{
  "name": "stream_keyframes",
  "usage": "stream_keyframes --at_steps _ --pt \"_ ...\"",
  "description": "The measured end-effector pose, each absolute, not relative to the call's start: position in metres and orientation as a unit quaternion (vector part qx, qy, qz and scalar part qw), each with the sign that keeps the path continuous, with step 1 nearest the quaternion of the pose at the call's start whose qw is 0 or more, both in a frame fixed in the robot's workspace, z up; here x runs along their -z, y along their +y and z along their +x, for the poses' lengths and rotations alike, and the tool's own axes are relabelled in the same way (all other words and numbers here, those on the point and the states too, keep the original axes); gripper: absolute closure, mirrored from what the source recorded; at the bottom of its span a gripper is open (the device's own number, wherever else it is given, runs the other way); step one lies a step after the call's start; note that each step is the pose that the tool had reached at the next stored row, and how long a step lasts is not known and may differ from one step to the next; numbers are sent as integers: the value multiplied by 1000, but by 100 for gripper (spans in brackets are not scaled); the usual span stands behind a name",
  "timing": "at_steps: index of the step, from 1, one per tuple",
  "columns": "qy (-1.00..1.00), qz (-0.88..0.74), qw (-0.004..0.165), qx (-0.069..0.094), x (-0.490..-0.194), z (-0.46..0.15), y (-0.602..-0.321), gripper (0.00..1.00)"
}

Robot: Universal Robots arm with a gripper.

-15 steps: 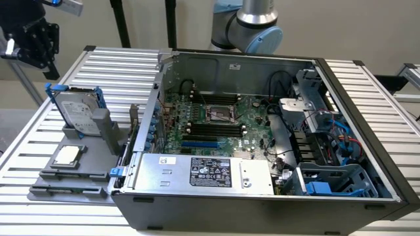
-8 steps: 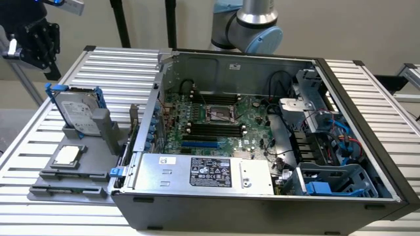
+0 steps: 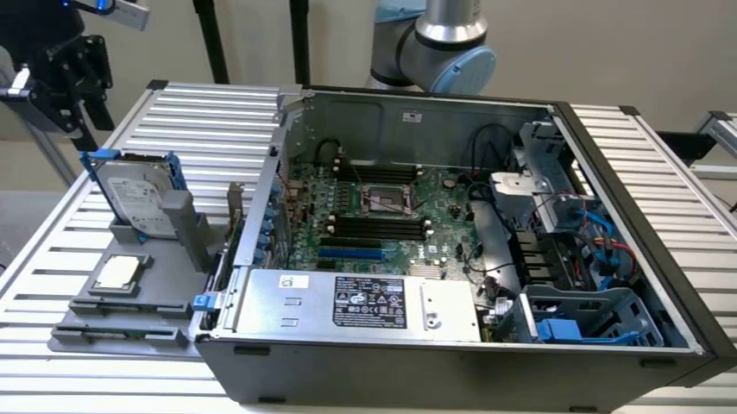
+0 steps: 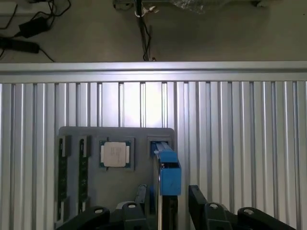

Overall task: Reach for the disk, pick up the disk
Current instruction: 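Pick up the disk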

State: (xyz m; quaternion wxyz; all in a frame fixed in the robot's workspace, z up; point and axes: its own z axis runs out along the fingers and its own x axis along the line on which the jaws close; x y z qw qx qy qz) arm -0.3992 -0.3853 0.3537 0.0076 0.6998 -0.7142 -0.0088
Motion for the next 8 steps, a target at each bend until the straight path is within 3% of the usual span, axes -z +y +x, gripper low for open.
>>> stream_keyframes --at_steps 1,8 --pt "-714 700 7 8 -352 -399 -385 52" --pt "-714 700 3 4 -339 -399 -385 52"
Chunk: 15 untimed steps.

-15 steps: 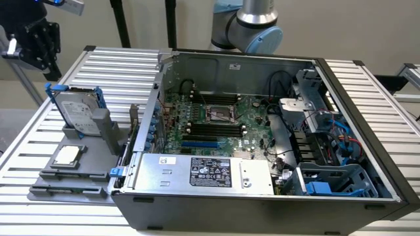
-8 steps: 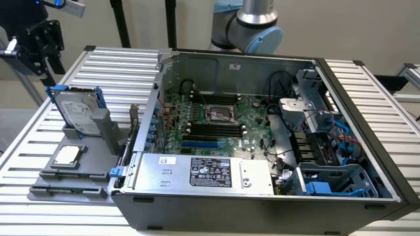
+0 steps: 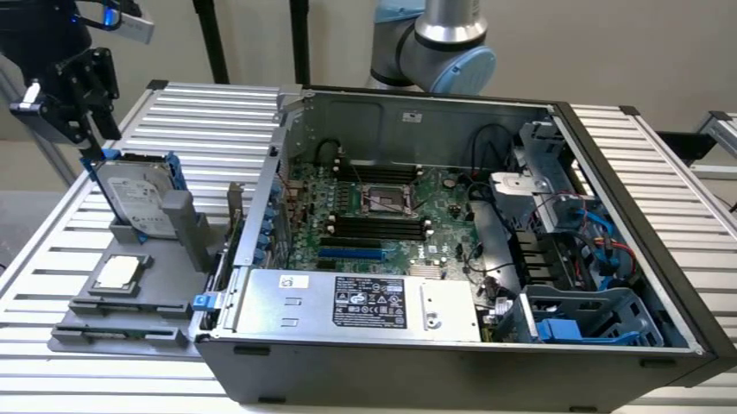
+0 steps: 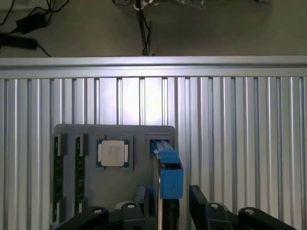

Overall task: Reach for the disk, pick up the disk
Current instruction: 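Pick up the disk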

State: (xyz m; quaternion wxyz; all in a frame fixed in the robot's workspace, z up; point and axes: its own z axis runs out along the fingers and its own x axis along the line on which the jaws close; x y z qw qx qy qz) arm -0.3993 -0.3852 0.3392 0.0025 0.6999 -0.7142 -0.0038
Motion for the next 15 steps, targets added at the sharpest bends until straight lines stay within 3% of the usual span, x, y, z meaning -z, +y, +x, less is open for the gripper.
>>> stream_keyframes --at_steps 15 --pt "-714 700 -7 3 -316 -401 -385 52"
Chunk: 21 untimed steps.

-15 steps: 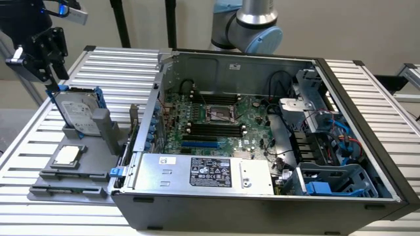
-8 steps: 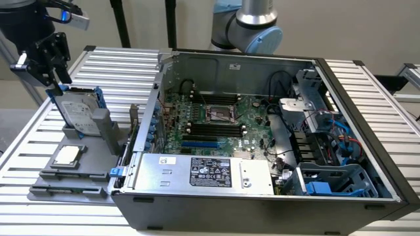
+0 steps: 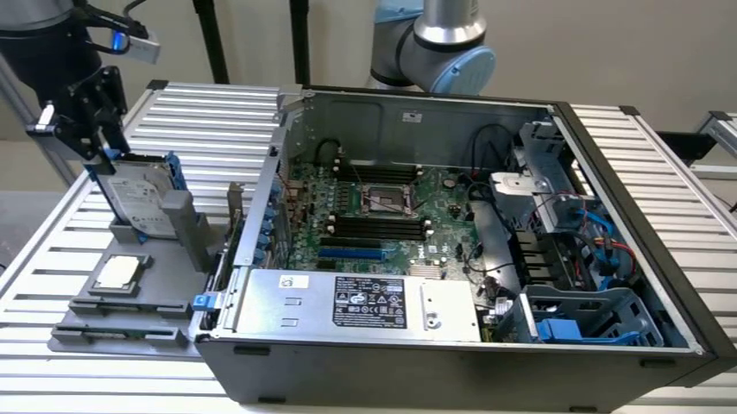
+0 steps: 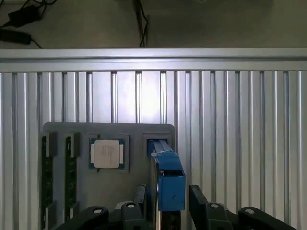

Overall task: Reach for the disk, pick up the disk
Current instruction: 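Pick up the disk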

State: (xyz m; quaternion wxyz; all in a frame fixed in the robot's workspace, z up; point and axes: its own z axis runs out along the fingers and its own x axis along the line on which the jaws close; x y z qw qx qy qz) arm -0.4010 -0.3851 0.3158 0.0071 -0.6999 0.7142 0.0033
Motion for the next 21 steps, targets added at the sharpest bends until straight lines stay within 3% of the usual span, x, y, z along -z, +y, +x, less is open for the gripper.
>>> stream_keyframes --at_steps 21 --pt "714 -700 15 -13 -296 -409 -384 52"
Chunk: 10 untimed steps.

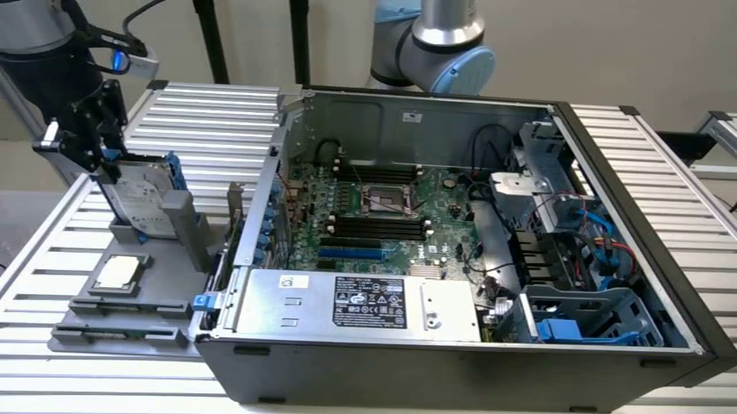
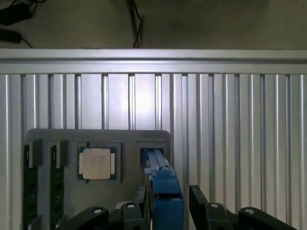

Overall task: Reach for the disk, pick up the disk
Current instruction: 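Pick up the disk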

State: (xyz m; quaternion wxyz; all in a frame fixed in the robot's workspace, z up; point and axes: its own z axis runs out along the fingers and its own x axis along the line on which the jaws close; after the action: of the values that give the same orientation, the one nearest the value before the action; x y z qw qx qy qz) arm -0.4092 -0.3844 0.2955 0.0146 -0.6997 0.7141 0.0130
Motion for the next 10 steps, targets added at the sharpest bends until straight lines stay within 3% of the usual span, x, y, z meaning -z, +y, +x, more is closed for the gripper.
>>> stream_keyframes --at_steps 10 --pt "715 -699 6 -15 -295 -409 -385 52"
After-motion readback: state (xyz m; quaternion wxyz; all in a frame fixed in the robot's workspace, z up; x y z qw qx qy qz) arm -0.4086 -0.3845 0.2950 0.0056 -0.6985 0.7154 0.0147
